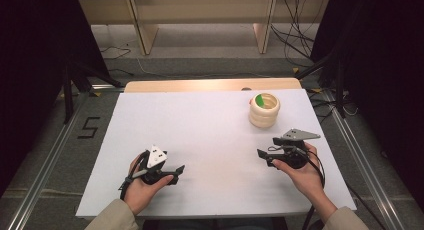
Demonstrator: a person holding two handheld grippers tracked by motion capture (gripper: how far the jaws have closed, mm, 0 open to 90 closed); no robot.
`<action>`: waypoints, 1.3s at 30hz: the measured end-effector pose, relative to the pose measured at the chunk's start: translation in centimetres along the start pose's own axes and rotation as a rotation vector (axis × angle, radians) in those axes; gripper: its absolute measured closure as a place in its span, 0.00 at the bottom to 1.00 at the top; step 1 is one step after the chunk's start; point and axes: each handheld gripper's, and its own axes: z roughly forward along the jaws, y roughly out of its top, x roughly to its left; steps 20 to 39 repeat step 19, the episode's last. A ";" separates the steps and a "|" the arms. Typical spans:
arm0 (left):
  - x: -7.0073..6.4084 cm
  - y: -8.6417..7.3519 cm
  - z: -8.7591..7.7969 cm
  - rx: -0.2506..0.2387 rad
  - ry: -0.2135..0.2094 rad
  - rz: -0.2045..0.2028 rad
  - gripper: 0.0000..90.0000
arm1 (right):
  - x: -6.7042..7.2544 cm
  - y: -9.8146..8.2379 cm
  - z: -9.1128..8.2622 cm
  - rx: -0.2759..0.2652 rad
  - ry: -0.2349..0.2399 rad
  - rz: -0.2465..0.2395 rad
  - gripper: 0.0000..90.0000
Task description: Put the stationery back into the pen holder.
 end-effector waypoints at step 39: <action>-1.5 0.6 0.0 -0.005 -0.068 0.002 0.19 | 1.0 -2.2 -0.6 0.007 0.034 -0.013 0.25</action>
